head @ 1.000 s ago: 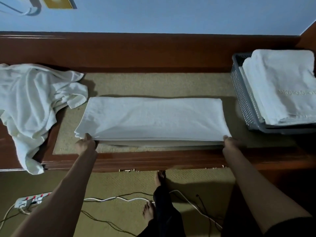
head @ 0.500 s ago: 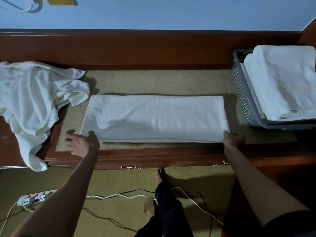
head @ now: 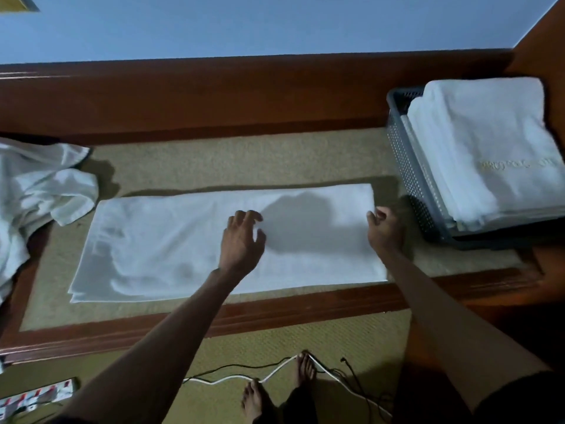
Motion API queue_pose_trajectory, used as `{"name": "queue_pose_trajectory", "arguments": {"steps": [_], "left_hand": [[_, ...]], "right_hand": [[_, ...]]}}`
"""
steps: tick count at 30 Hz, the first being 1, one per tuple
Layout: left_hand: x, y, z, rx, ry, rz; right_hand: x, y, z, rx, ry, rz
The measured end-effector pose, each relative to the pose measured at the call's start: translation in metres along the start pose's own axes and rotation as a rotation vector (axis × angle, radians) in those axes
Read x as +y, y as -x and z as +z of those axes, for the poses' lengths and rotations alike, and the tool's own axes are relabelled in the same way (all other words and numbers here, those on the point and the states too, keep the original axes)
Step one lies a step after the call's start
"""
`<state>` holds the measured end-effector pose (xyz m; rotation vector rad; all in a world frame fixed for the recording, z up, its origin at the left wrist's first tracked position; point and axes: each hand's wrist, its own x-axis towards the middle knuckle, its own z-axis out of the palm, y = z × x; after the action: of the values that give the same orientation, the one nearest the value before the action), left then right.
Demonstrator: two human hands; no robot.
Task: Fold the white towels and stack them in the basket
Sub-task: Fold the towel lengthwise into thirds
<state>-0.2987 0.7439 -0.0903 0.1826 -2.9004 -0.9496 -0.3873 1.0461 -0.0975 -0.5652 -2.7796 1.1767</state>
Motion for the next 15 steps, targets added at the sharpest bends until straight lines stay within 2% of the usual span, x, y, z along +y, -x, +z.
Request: {"name": "queue_pose_trajectory", "arguments": {"steps": [3, 6, 8, 12, 15], "left_hand": [[0.027, -0.025, 0.034, -0.098, -0.044, 0.118], [0.050, -0.044, 0.059, -0.088, -0.073, 0.203], [0.060, -0.056, 0.071, -0.127, -0.111, 0.216], [0.059, -0.072, 0.087, -0.309, -0.246, 0.185], [0.051, -0.066, 0.093, -0.306, -0.330, 0.199]], "right_hand": [[0.000, -0.032, 0.010, -0.008, -0.010, 0.000], [0.004, -0.059, 0.016, -0.075, -0.028, 0.065], [0.005, -0.070, 0.017, -0.098, -0.069, 0.060], [0.004, -0.083, 0.018, -0.081, -0.112, -0.001], [0.005, -0.084, 0.020, -0.106, -0.132, 0.004]]}}
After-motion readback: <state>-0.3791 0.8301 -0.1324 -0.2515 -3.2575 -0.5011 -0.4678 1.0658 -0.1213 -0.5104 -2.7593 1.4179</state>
